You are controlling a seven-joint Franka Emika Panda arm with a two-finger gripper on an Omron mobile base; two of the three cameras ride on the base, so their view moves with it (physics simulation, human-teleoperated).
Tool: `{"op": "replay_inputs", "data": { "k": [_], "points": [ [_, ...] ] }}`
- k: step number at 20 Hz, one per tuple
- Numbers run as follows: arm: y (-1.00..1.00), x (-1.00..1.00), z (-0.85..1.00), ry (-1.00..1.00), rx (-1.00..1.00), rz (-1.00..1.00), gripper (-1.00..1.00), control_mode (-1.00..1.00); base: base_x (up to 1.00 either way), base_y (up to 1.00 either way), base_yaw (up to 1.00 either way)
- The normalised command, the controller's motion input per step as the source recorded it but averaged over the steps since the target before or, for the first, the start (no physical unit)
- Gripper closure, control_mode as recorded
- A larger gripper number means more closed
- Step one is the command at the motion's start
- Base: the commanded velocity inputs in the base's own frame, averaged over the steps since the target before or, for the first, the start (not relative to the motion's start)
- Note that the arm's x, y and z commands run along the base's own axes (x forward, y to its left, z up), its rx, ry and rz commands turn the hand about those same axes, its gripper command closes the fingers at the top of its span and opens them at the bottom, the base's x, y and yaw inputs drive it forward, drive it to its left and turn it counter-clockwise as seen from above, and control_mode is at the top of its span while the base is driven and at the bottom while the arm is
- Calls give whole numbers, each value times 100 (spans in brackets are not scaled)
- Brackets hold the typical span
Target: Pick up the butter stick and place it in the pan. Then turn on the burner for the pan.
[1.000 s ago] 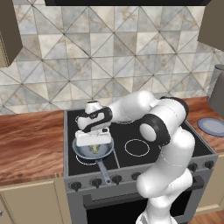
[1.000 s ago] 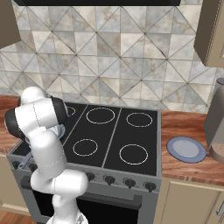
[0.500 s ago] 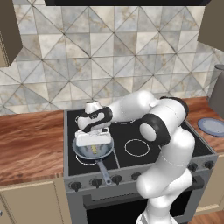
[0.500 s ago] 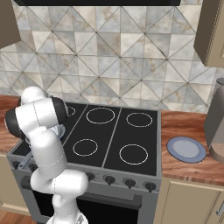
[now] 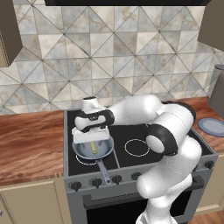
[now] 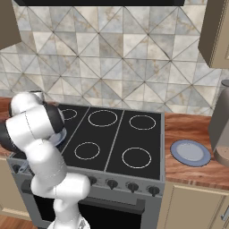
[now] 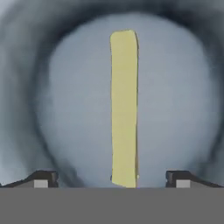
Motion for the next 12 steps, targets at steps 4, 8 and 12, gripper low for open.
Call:
{"op": "replay_inputs", "data": {
  "k": [4, 8, 12],
  "points": [
    [2, -46, 33, -28, 0, 0, -100, -100, 0, 0, 0],
    [0, -48, 23, -32, 4, 0, -100, -100, 0, 0, 0],
    [9, -50, 18, -32, 6, 0, -100, -100, 0, 0, 0]
  ]
}}
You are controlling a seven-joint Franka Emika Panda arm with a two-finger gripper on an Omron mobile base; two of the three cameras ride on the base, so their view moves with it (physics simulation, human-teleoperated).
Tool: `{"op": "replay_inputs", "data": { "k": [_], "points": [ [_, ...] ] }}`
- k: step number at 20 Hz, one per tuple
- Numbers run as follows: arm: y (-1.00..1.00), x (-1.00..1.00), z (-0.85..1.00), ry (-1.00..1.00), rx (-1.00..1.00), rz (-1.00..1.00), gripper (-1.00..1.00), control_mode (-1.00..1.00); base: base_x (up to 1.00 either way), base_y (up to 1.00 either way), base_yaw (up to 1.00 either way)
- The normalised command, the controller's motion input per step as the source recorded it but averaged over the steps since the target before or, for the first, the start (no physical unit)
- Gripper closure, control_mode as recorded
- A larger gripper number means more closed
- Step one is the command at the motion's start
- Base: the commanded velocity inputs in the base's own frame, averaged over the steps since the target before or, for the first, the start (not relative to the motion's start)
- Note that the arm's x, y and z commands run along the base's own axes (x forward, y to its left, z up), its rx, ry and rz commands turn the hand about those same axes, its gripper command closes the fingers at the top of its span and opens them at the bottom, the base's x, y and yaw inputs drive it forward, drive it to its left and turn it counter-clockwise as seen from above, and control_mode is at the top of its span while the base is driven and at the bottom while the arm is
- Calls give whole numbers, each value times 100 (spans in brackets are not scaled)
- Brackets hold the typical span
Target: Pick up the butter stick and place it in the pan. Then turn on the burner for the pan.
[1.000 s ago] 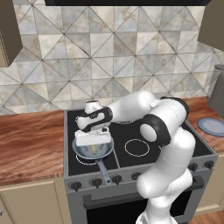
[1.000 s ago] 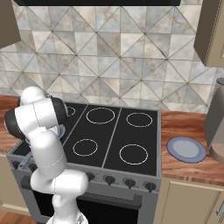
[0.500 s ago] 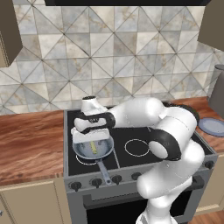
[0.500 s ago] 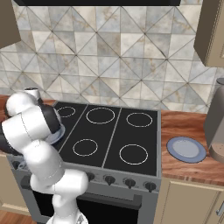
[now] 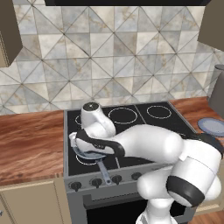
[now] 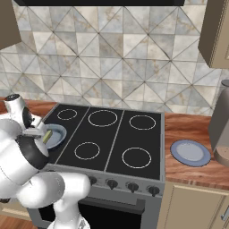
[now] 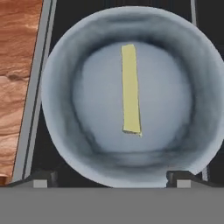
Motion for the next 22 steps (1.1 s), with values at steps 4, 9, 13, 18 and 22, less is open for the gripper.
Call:
{"op": "replay_inputs", "data": {
  "k": [4, 9, 13, 18, 22],
  "points": [
    [20, -44, 7, -27, 4, 0, -100, -100, 0, 0, 0],
    [27, -41, 10, -27, 4, 0, -100, -100, 0, 0, 0],
    [30, -37, 5, -27, 5, 0, -100, -100, 0, 0, 0],
    [35, -22, 3, -26, 2, 0, -100, -100, 0, 0, 0],
    [21, -26, 0, -23, 0, 0, -100, -100, 0, 0, 0]
  ]
}}
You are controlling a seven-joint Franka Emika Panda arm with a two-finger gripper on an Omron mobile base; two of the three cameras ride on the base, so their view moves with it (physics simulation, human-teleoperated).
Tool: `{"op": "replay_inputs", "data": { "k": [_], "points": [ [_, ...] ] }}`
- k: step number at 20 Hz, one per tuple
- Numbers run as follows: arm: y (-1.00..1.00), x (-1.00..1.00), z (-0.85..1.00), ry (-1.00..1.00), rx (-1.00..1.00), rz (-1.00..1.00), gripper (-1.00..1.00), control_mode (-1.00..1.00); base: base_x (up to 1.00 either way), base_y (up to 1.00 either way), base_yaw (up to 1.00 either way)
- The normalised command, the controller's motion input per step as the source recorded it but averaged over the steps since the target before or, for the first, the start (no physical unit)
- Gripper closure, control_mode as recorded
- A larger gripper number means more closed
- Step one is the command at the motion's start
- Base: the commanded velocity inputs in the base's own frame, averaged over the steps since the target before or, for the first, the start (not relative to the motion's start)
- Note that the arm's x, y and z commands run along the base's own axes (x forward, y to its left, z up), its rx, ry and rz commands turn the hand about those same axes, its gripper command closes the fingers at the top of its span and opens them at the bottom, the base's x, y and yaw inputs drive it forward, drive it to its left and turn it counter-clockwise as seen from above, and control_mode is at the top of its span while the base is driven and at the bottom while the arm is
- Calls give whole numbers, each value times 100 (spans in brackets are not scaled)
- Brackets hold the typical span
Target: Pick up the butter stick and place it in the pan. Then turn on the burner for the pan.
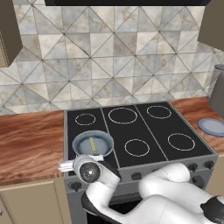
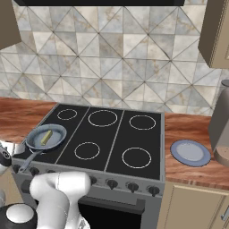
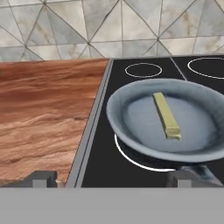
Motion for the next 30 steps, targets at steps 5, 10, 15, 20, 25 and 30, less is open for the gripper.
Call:
{"op": "replay_inputs", "data": {
  "k": [5, 10, 15, 20, 25, 30],
  "points": [
    [5, -27, -8, -20, 1, 0, -100, -100, 0, 0, 0],
    [2, -22, -17, -18, 0, 1, -100, -100, 0, 0, 0],
    [2, -23, -19, -16, 0, 0, -100, -100, 0, 0, 0],
    [5, -19, -14, -13, 0, 0, -100, -100, 0, 0, 0],
    [3, -8, -16, -14, 0, 0, -100, -100, 0, 0, 0],
    [0, -1, -20, -16, 1, 0, -100, -100, 0, 0, 0]
  ]
}}
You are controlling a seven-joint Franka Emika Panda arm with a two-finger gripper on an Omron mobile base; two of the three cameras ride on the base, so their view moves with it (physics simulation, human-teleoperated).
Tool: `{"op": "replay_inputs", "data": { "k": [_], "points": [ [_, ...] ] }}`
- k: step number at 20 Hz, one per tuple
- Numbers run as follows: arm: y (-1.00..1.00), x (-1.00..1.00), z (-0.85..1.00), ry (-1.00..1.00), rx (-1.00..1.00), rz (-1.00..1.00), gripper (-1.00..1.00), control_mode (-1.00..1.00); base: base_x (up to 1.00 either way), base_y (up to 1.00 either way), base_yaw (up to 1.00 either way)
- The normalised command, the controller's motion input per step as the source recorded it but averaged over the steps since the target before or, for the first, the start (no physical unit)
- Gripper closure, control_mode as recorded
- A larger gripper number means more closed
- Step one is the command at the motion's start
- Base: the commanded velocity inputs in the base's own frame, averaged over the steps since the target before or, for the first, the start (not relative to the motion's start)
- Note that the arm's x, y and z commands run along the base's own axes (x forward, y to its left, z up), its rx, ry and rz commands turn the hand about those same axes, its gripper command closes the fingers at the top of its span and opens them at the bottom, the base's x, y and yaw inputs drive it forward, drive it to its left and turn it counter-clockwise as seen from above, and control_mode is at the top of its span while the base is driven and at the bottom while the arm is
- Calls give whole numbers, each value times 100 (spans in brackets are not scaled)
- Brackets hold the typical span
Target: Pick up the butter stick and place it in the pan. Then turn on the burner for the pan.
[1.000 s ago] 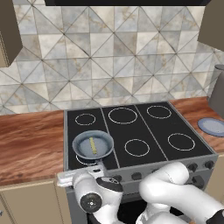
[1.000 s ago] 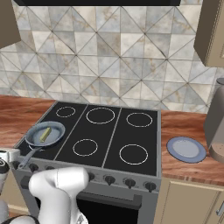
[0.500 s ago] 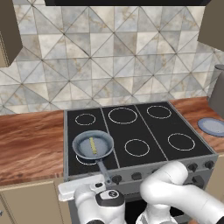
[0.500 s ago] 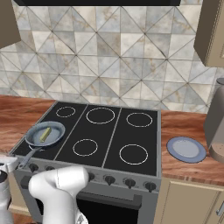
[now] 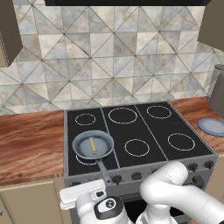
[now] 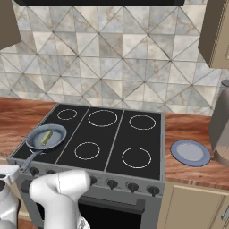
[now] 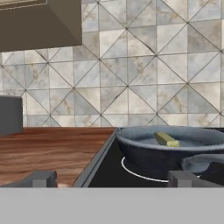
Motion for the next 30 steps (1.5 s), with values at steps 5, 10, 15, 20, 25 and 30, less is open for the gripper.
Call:
{"op": "replay_inputs", "data": {
  "k": [5, 10, 15, 20, 25, 30],
  "points": [
    [3, -6, -12, -10, 3, 0, -100, -100, 0, 0, 0],
    [4, -22, -3, 0, 6, -1, -100, -100, 0, 0, 0],
    [0, -4, -11, 0, 10, -8, -100, -100, 0, 0, 0],
    [0, 0, -4, 0, 6, -4, -100, -100, 0, 0, 0],
    [0, 0, 0, 0, 8, -3, -100, -100, 0, 0, 0],
    [0, 0, 0, 0, 12, -4, -100, -100, 0, 0, 0]
  ]
}}
